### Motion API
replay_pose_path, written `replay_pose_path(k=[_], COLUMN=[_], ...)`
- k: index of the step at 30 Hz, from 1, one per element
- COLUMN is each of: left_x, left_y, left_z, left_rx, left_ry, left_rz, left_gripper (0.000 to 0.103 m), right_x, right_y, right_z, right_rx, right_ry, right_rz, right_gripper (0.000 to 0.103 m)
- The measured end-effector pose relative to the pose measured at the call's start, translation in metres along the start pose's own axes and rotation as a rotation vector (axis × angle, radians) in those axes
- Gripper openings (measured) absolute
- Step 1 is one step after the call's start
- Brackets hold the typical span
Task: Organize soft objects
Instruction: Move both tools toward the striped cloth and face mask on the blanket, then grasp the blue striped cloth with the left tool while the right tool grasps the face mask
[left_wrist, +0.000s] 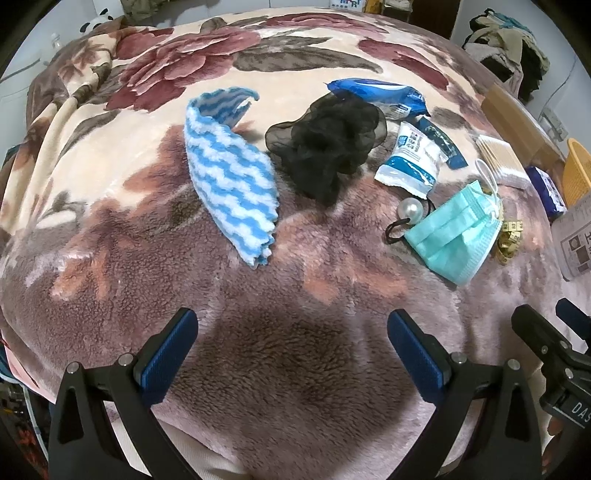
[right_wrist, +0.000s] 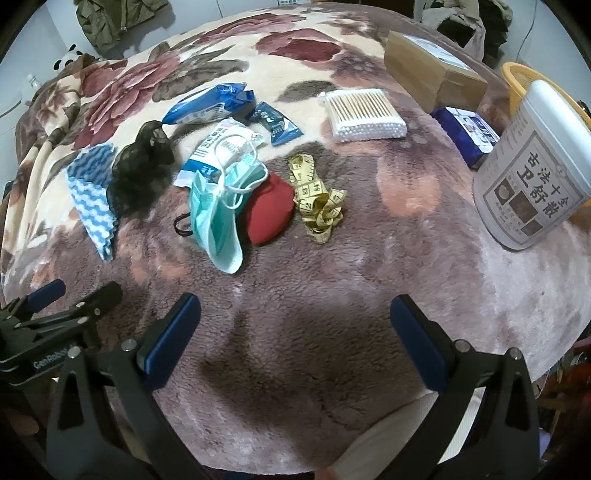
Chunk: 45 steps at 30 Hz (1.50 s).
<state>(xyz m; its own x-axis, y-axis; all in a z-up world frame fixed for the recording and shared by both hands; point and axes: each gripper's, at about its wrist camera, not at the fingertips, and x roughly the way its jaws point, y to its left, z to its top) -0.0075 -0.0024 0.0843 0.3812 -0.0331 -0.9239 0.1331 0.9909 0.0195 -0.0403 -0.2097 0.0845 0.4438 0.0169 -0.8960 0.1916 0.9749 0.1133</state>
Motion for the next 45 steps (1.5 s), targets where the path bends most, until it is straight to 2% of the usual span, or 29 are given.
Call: replay_pose_path(k=[40,45], left_x=[-0.003,-0.001], left_y=[0.005,0.014], left_z=[0.005,0.015], left_rx=[-0.002,-0.017], left_ry=[0.000,-0.010], left_rz=[0.008,0.015], left_gripper=[0.103,0.103], right_x=[-0.001,0.001], right_y=[0.005,0.017], right_z=[0.001,0.014], right_rx=[-0.017,-0.036], right_ry=[-0.008,-0.014], right_rz=[0.007,0.054], right_gripper=[0.103,0.103])
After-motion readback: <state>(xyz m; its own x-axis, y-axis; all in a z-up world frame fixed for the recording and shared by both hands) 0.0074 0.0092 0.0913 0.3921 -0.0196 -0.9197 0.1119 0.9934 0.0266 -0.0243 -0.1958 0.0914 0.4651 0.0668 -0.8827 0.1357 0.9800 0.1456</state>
